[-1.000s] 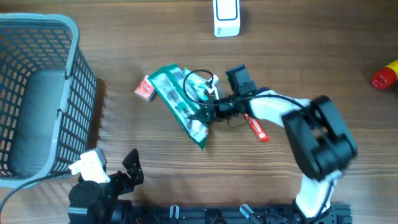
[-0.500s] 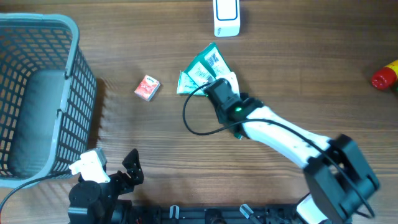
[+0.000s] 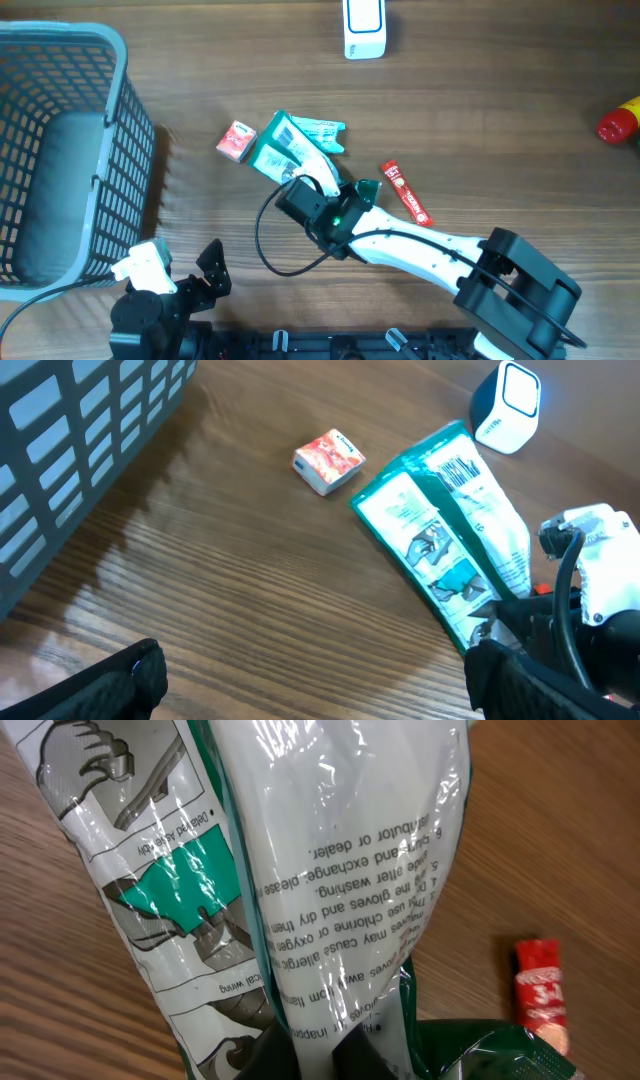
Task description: Scan the item barcode
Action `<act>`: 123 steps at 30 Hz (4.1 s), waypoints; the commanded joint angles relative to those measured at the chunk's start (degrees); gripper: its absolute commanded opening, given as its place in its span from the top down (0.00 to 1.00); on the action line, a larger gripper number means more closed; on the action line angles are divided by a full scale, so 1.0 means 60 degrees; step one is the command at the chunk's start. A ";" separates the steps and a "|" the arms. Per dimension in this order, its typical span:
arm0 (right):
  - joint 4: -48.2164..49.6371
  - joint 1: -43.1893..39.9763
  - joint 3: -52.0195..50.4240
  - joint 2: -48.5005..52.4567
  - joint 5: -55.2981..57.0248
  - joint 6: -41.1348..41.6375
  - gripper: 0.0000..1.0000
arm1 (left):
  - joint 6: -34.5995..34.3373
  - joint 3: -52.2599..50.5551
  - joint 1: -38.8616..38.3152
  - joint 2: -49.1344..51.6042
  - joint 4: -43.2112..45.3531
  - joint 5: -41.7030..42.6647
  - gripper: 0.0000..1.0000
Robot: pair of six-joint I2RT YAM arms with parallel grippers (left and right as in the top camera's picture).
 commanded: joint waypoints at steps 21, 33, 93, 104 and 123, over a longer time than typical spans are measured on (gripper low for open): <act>0.0463 -0.1384 0.1282 -0.0648 -0.7147 -0.3588 0.00 | 0.0189 -0.0011 0.0062 -0.0040 0.0015 0.0036 0.00; 0.0313 -0.3504 0.1676 0.1818 -1.1307 -0.4717 0.00 | 0.0189 -0.0011 0.0062 -0.0040 0.0015 0.0036 0.00; -0.6736 -0.3202 0.5748 0.0284 -0.0973 -0.2248 0.96 | 0.0189 -0.0011 0.0062 -0.0040 0.0015 0.0036 0.00; -0.5989 -0.2677 0.5628 0.1443 0.1362 -0.0696 0.96 | 0.0189 -0.0011 0.0062 -0.0040 0.0015 0.0036 0.00; -0.5442 0.0102 0.5934 0.3253 -0.0237 0.0310 0.79 | 0.0189 -0.0011 0.0062 -0.0040 0.0015 0.0036 0.00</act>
